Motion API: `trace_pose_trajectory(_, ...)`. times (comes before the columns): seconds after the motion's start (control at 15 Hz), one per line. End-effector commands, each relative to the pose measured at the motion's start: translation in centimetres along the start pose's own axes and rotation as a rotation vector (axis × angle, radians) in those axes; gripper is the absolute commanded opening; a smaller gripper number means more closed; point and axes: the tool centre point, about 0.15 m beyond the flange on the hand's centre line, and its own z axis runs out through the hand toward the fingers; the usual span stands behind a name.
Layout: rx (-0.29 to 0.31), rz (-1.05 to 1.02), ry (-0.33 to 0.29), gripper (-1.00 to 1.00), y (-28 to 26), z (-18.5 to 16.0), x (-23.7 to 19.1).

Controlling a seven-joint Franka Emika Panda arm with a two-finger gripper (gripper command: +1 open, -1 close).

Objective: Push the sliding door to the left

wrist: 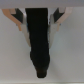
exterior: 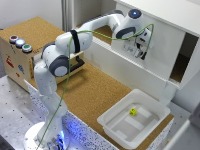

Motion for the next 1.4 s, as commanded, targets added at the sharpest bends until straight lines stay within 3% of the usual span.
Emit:
trace_pose_trajectory(0.0, -0.182, 0.010, 0.047, -1.00, -6.6, 0.5, 2.0)
trace_pose_trajectory(0.2, -0.203, 0.002, 0.051, -1.00, -8.8, 0.6, 2.2)
trace_pose_trajectory(0.67, -0.183, -0.061, 0.066, -1.00, -14.1, 0.4, 2.1)
trace_pose_trajectory(0.8, -0.211, -0.080, 0.074, -1.00, -15.7, 0.5, 2.1)
trace_pose_trajectory(1.33, -0.195, -0.083, 0.071, -1.00, -21.1, 1.4, 3.6)
